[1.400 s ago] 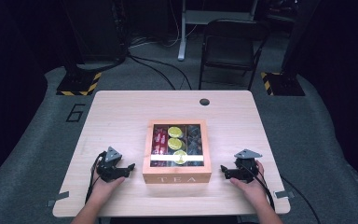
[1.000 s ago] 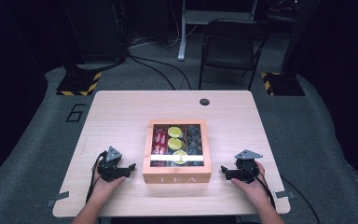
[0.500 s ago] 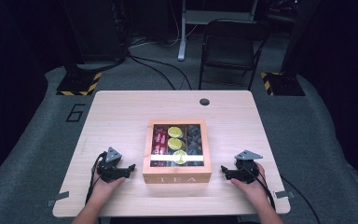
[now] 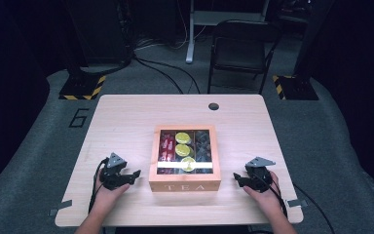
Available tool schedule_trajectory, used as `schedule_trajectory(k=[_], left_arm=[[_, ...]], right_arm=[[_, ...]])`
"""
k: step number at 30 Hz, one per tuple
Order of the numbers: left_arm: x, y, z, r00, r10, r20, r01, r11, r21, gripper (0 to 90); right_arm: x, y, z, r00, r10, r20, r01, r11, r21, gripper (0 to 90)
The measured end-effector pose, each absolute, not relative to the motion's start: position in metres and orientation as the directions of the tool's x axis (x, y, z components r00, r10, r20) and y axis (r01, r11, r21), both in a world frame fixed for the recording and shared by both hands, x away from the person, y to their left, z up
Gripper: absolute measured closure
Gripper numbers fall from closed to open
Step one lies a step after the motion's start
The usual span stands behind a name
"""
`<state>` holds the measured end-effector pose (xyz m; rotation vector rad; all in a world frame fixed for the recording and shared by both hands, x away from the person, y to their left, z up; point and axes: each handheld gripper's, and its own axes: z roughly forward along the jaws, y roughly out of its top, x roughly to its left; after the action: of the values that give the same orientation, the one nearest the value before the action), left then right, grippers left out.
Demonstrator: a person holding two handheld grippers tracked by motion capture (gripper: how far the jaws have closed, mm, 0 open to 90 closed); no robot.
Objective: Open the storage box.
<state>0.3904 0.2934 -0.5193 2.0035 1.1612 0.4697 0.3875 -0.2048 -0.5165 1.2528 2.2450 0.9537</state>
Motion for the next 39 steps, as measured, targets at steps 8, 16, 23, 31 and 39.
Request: schedule_trajectory(k=[8, 16, 23, 31, 39], left_arm=[[0.386, 0.291, -0.51, 0.522, 0.848, -0.091, 0.585, -0.278, 0.762, 32.4], [0.378, 0.292, -0.5, 0.523, 0.847, -0.1, 0.571, -0.261, 0.778, 33.6], [0.373, 0.288, -0.493, 0.538, 0.838, -0.094, 0.558, -0.27, 0.785, 34.4], [0.371, 0.284, -0.489, 0.553, 0.827, -0.1, 0.555, -0.276, 0.785, 34.5], [0.367, 0.283, -0.481, 0.557, 0.827, -0.076, 0.53, -0.283, 0.799, 37.3]], right_arm=[[0.379, -0.201, -0.507, -0.551, 0.835, -0.001, 0.555, 0.367, 0.746, 40.3], [0.373, -0.199, -0.493, -0.569, 0.822, 0.027, 0.522, 0.335, 0.785, 42.5], [0.369, -0.196, -0.488, -0.574, 0.818, 0.023, 0.501, 0.329, 0.801, 42.6], [0.365, -0.19, -0.483, -0.591, 0.807, 0.008, 0.492, 0.353, 0.796, 42.9], [0.363, -0.181, -0.474, -0.609, 0.794, -0.003, 0.485, 0.375, 0.79, 42.9]])
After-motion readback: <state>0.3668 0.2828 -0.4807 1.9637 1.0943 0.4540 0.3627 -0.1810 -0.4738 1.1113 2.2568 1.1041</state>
